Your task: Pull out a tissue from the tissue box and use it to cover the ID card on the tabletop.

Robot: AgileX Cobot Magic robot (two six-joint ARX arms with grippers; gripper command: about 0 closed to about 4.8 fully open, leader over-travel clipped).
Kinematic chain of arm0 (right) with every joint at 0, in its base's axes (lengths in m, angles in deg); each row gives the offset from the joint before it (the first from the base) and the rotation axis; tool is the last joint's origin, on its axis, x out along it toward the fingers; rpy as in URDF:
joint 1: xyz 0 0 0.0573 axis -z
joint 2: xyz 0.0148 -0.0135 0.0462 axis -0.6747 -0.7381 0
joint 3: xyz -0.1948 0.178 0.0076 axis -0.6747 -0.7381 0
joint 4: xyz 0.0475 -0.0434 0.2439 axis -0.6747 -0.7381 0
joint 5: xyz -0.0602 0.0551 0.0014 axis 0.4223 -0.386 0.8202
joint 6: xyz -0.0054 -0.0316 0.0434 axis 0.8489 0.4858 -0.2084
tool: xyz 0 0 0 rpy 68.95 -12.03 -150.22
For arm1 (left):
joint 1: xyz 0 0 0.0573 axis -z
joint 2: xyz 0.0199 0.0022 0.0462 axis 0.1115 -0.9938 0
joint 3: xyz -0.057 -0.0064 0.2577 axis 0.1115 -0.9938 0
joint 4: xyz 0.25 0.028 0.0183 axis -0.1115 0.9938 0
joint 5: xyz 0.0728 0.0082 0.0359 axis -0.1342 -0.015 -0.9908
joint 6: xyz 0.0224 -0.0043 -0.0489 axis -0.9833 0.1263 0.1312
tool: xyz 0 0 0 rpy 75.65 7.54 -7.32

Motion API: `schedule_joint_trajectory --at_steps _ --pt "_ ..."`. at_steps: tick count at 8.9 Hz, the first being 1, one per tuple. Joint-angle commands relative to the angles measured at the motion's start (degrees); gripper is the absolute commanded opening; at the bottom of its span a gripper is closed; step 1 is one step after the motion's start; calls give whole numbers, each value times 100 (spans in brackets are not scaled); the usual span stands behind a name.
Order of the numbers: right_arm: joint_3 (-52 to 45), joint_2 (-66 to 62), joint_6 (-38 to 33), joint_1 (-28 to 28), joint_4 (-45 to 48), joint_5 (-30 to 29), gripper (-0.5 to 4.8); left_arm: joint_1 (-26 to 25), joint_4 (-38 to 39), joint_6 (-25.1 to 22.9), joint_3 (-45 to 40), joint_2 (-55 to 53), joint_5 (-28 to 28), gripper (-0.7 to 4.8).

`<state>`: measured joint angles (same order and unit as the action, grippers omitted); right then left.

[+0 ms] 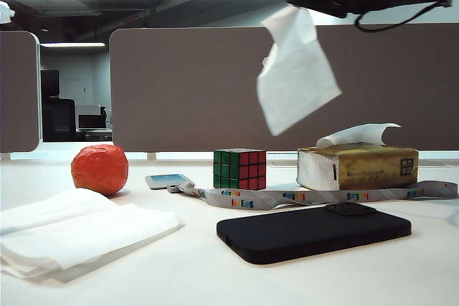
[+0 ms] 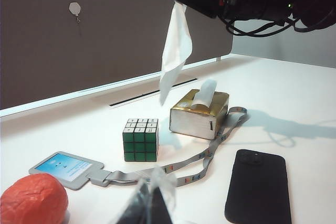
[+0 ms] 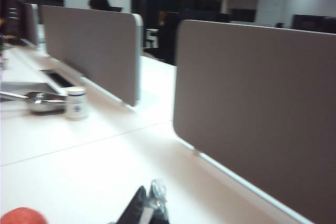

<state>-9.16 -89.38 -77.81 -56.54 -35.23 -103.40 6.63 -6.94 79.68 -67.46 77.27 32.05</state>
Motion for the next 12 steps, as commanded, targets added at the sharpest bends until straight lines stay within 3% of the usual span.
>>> schedule_joint_trajectory --at_steps 1,4,6,9,11,12 --pt "28 35 55 -426 -520 -11 -6 4 -31 -2 22 -4 0 -6" --pt "55 -404 321 -1432 -649 162 -6 4 -33 -2 22 -4 -2 -6" --pt "192 -798 323 -1626 -575 385 -6 4 -33 -2 22 -4 0 -6" --pt "1139 -1633 319 -1799 -643 529 -6 4 -33 -2 22 -4 -2 -6" --pt "2070 -2308 271 -1803 -942 529 -6 2 -28 2 22 -4 -337 -6" --pt "2573 -2616 271 -1810 -1150 525 -6 2 -31 20 22 -4 -951 -6"
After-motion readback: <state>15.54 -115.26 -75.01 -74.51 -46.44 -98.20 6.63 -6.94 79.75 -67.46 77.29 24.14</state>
